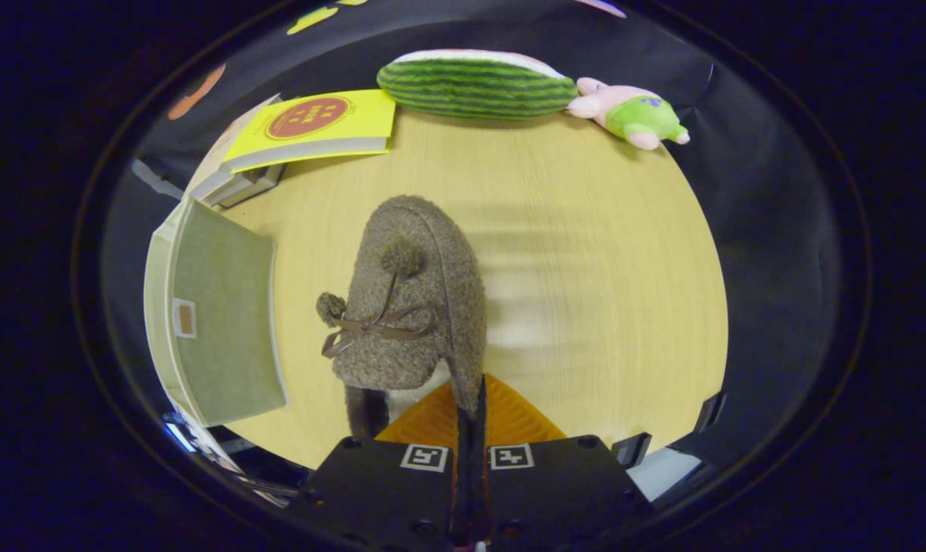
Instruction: Open the storage box then place both shoes into the box .Put the left shoe in first, then the right shoe, with the right side of both shoes facing outward in a uniform manner.
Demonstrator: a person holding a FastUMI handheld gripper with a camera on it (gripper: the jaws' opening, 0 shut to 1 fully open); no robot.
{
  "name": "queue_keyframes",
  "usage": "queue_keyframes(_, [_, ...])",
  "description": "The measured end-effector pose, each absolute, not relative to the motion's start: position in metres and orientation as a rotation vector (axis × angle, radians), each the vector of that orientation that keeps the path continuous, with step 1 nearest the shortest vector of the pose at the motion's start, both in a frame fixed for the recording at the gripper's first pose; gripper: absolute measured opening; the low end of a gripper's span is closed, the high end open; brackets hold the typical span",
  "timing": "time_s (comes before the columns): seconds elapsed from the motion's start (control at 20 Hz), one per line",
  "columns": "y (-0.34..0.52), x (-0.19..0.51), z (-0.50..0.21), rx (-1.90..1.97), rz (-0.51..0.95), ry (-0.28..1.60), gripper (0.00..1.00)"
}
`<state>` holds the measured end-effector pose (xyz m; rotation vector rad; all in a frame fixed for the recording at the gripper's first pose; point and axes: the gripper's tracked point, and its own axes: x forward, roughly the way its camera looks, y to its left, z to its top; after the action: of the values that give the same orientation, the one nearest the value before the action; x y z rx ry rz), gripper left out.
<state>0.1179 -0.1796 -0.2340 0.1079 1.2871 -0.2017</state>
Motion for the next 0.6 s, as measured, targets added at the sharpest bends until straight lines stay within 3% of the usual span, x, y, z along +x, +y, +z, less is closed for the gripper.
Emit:
queue_keyframes(0.45, [-0.095,0.140,-0.160,0.155,-0.134,1.189,0.07])
queue_keyframes(0.6, [-0.053,0.149,-0.152,0.176,-0.041,1.163,0.07])
